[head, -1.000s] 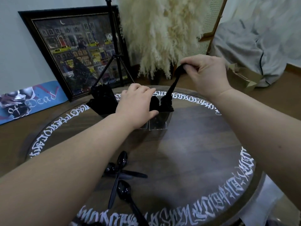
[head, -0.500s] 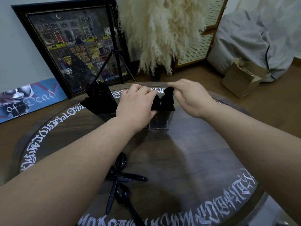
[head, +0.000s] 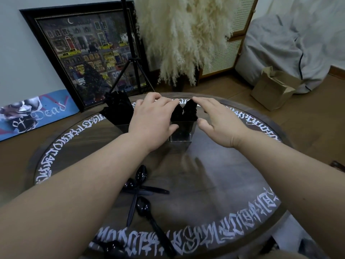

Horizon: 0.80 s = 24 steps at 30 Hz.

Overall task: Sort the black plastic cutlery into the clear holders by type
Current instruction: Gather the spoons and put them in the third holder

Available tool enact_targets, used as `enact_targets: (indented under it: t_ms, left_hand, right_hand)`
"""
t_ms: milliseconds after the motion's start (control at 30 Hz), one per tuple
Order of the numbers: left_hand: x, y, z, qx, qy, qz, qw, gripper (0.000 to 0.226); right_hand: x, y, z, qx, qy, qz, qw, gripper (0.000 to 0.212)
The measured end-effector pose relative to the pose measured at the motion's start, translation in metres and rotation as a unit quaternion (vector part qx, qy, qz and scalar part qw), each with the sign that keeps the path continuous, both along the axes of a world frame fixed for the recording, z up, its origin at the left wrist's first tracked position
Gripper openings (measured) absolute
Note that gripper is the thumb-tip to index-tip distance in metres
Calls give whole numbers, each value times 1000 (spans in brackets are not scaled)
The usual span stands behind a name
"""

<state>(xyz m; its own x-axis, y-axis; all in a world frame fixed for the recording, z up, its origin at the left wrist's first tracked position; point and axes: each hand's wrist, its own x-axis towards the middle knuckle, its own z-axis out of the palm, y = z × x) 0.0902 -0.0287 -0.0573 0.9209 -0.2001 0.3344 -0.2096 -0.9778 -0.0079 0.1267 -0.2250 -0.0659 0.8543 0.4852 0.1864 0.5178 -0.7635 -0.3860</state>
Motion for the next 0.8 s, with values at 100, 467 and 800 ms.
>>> enact_targets:
  t_ms: [100, 467, 800]
  left_hand:
    - [-27, 6, -2, -9, 23, 4, 1000, 65]
    - [-141, 36, -47, -46, 171, 21, 984, 63]
    - [-182, 73, -66, -67, 279, 120, 951, 31]
  right_hand:
    - [-30, -1, 2, 3, -13, -10, 1000, 60]
    - [-147, 39, -31, -144, 82, 68, 984, 50]
    - [-160, 75, -74, -152, 84, 51, 984, 39]
